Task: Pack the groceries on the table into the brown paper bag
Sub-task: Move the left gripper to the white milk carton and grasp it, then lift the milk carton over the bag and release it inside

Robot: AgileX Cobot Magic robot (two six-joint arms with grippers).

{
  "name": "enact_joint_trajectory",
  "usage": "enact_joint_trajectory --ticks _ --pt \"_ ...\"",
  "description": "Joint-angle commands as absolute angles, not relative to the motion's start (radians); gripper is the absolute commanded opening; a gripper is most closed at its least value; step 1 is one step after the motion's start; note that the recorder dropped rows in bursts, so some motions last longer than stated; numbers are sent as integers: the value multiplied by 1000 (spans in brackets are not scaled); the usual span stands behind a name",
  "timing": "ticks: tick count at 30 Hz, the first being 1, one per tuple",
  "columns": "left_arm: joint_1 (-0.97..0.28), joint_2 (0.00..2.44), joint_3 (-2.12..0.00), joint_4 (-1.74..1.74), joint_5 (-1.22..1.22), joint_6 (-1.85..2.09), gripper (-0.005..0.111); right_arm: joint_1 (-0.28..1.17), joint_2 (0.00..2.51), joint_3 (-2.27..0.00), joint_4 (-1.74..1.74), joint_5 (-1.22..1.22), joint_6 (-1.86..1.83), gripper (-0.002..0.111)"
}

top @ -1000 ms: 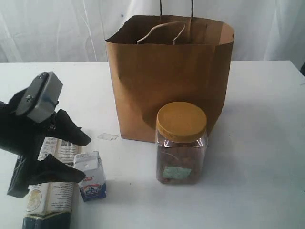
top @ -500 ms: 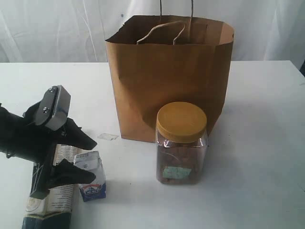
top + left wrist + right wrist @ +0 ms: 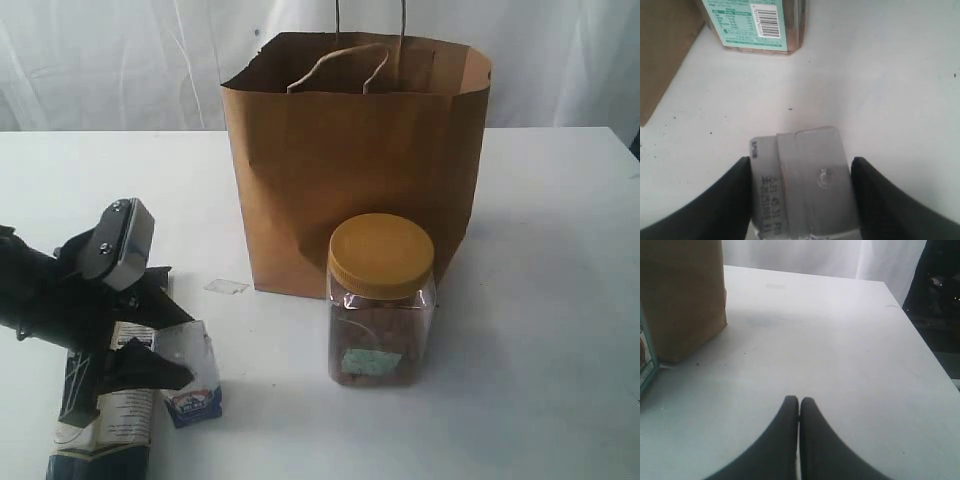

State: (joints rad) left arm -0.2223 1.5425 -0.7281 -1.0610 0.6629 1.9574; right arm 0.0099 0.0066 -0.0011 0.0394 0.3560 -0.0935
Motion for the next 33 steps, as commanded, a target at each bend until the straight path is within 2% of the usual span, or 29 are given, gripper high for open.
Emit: enact_joint_trajectory --ticks 1,14,17,19,21,24,30,33 --pt "-224 1516 -778 -1074 709 1915 1 2 0 0 37 349 -94 0" --pt "-224 1146 -1035 -916 747 1632 0 2 0 0 37 349 -94 0" --pt "-224 1060 -1115 -976 656 1666 0 2 0 0 37 349 -94 0" --pt "-224 1036 -1164 -1184 542 1675 0 2 0 0 37 349 -94 0" --pt "-224 1041 -1193 -1440 447 1692 0 2 0 0 37 349 -94 0" --pt "-224 1087 -1222 -1743 477 1851 0 4 0 0 37 349 -94 0" --pt "-230 1279 -1320 -1744 787 2005 0 4 0 0 37 349 -94 0" --pt "-260 1363 -1377 -1744 776 2059 0 4 0 0 37 349 -94 0"
